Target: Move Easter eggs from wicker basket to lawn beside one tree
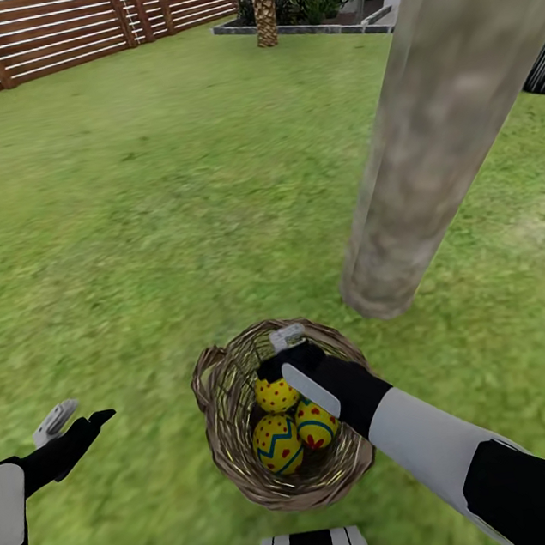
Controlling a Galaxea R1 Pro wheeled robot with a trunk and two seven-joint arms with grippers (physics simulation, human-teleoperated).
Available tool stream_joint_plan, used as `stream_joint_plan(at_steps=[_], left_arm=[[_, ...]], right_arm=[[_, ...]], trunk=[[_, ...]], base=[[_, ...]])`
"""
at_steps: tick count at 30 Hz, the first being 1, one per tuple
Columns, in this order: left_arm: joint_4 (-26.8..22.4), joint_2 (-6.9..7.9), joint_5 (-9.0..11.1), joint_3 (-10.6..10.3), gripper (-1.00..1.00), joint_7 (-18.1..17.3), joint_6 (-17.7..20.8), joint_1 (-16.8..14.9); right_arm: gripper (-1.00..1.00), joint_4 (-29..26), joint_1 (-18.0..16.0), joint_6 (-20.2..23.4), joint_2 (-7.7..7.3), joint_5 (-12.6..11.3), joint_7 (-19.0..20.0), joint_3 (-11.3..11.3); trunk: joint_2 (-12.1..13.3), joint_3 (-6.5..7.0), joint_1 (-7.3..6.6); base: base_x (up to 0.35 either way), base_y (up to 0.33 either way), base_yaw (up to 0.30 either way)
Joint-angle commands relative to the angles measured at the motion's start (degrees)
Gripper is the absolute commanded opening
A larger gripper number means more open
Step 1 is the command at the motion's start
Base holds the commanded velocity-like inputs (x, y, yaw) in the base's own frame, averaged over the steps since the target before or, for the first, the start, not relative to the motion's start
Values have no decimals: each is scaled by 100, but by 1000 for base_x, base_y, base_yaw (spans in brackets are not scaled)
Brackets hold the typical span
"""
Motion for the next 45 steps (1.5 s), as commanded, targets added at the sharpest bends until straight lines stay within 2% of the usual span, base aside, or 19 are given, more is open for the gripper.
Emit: stream_joint_plan(at_steps=[1,37,40,45], left_arm=[[-1,0,19,11,100,6,29,-4],[30,8,19,-10,100,5,29,-3],[30,8,19,-10,100,5,29,-4],[30,8,19,-6,100,5,29,-3]], right_arm=[[100,8,-5,6,0,-57,-58,17],[100,-64,-4,-52,0,0,-49,1],[100,-60,-3,-365,0,0,-41,20],[100,-66,-3,-448,0,0,-39,20]], trunk=[[-3,-27,1],[-52,-824,94],[-54,-869,99],[-56,-891,102]], base=[[0,0,0],[0,0,0],[0,0,0],[0,0,0]])
